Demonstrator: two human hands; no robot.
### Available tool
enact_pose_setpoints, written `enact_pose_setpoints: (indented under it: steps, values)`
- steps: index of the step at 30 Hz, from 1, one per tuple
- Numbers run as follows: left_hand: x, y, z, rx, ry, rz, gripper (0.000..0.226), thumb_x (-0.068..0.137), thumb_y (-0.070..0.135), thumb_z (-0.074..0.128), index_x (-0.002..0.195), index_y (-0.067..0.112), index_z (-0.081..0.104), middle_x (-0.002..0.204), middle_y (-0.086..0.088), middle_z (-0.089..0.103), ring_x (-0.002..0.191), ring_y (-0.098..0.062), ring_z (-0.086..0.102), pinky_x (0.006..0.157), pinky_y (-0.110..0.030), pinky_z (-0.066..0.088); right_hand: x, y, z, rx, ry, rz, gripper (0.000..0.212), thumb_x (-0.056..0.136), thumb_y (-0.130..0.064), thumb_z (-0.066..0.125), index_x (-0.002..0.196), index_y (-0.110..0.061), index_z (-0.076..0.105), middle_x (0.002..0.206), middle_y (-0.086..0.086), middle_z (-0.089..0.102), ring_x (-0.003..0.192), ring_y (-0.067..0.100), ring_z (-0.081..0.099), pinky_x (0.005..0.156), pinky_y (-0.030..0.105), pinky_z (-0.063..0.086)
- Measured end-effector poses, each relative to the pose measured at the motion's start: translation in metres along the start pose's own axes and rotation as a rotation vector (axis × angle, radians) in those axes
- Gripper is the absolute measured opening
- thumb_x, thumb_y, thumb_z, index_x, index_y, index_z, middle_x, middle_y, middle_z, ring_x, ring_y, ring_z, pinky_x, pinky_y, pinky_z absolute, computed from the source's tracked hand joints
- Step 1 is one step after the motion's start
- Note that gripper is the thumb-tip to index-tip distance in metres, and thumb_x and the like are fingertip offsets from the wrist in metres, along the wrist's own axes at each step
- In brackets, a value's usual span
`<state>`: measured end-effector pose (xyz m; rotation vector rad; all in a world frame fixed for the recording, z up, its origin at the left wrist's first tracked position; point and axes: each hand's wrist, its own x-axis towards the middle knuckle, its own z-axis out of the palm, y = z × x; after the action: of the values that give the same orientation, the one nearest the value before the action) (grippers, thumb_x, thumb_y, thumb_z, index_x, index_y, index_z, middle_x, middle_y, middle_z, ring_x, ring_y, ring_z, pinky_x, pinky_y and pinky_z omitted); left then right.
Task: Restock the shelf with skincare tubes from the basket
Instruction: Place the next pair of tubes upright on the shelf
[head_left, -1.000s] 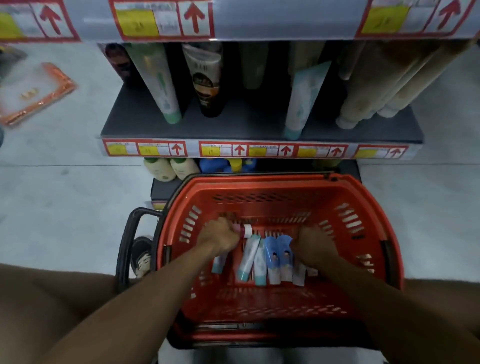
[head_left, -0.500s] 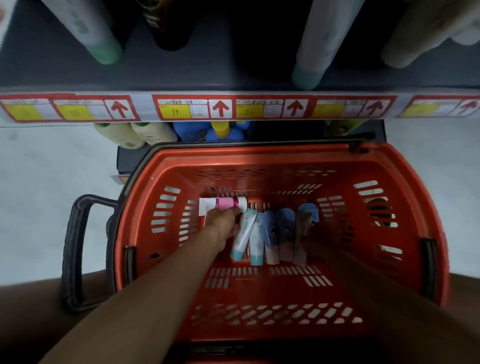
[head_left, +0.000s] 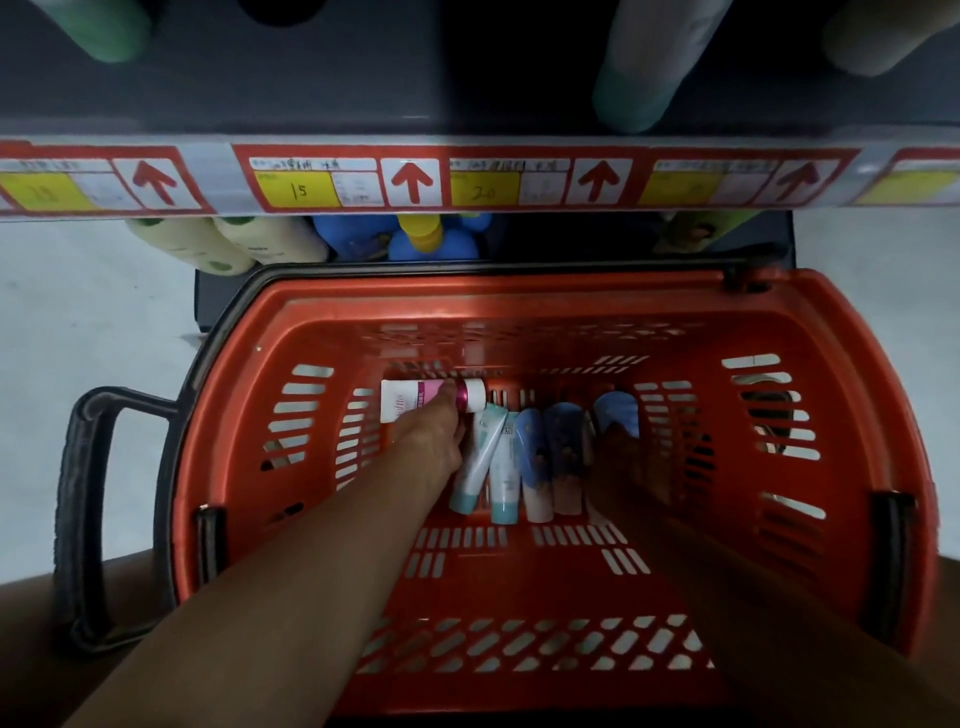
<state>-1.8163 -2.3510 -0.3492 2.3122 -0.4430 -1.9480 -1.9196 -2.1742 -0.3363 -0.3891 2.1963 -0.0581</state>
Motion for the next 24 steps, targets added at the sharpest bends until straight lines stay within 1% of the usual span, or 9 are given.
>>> enact_pose_setpoints:
  steps: [4,7,9,11,15,18,20,21,24]
  values:
    - [0.000,-0.004,-0.007,0.022,-0.017,0.044,0.033,0.092,0.027,0.078,0.115,0.008,0.064,0.095,-0.004,0.070,0.078,-0.013,0.065,0.082,-0.030,0.058,0.001,0.004,0.005,-0.146,0.005,-0.103,0.065,0.089,-0.035,0.072,0.139,-0.005,0.044,0.133,0.020,0.053,0.119,0.039,0.056,0.097,0.048,0.049]
    - [0.000,-0.011,-0.013,0.026,-0.018,0.038,0.031,0.090,0.032,0.078,0.111,0.011,0.067,0.104,-0.007,0.074,0.079,-0.014,0.067,0.070,-0.032,0.057,0.003,0.010,0.012,-0.250,0.153,-0.239,0.082,0.085,-0.022,0.078,0.148,0.009,0.035,0.139,0.031,0.050,0.122,0.045,0.058,0.099,0.048,0.051]
    - [-0.006,-0.013,-0.018,0.041,-0.023,0.036,0.031,0.092,0.038,0.076,0.108,0.013,0.066,0.100,-0.007,0.075,0.077,-0.016,0.068,0.062,-0.032,0.055,0.000,0.008,0.011,-0.227,0.065,-0.225,0.077,0.096,-0.022,0.064,0.156,0.002,0.023,0.150,0.026,0.042,0.133,0.040,0.049,0.108,0.044,0.043]
    - [-0.008,-0.016,-0.022,0.089,-0.045,0.052,0.030,0.092,0.038,0.075,0.108,0.013,0.066,0.097,-0.007,0.075,0.079,-0.019,0.069,0.067,-0.034,0.059,0.001,0.011,0.013,-0.221,-0.015,-0.203,0.076,0.099,-0.026,0.056,0.160,-0.008,0.014,0.155,0.020,0.037,0.137,0.037,0.045,0.110,0.045,0.040]
    - [-0.011,-0.020,-0.032,0.223,-0.069,0.159,0.025,0.089,0.032,0.076,0.103,0.013,0.069,0.091,-0.008,0.077,0.082,-0.023,0.074,0.081,-0.042,0.063,0.012,0.019,0.025,-0.255,-0.009,-0.231,0.080,0.100,-0.030,0.051,0.162,-0.019,0.003,0.158,0.018,0.033,0.136,0.037,0.046,0.109,0.046,0.043]
    - [-0.019,-0.019,-0.038,0.246,-0.088,0.178,0.020,0.089,0.031,0.075,0.099,0.014,0.069,0.090,-0.007,0.076,0.080,-0.022,0.072,0.069,-0.036,0.058,0.009,0.010,0.021,-0.148,-0.005,-0.201,0.074,0.097,-0.023,0.059,0.160,-0.012,0.020,0.150,0.018,0.046,0.131,0.034,0.053,0.103,0.041,0.047]
    - [-0.022,-0.018,-0.042,0.262,-0.090,0.186,0.020,0.090,0.031,0.073,0.099,0.014,0.069,0.091,-0.007,0.075,0.082,-0.022,0.070,0.066,-0.032,0.053,0.010,0.004,0.017,-0.072,0.166,-0.208,0.073,0.080,-0.022,0.084,0.143,-0.006,0.050,0.131,0.023,0.062,0.114,0.036,0.066,0.089,0.043,0.058]
    - [-0.023,-0.019,-0.045,0.278,-0.087,0.192,0.021,0.090,0.032,0.072,0.100,0.013,0.070,0.093,-0.008,0.076,0.083,-0.022,0.071,0.068,-0.032,0.054,0.014,0.005,0.018,-0.080,0.216,-0.229,0.078,0.072,-0.022,0.091,0.138,-0.005,0.053,0.127,0.023,0.063,0.110,0.036,0.068,0.085,0.045,0.060]
    - [-0.024,-0.022,-0.050,0.320,-0.086,0.217,0.020,0.093,0.033,0.069,0.101,0.014,0.070,0.092,-0.006,0.076,0.081,-0.020,0.071,0.069,-0.031,0.055,0.012,0.012,0.024,-0.239,-0.007,-0.312,0.088,0.091,-0.027,0.071,0.159,-0.011,0.017,0.158,0.017,0.035,0.140,0.035,0.043,0.112,0.048,0.041]
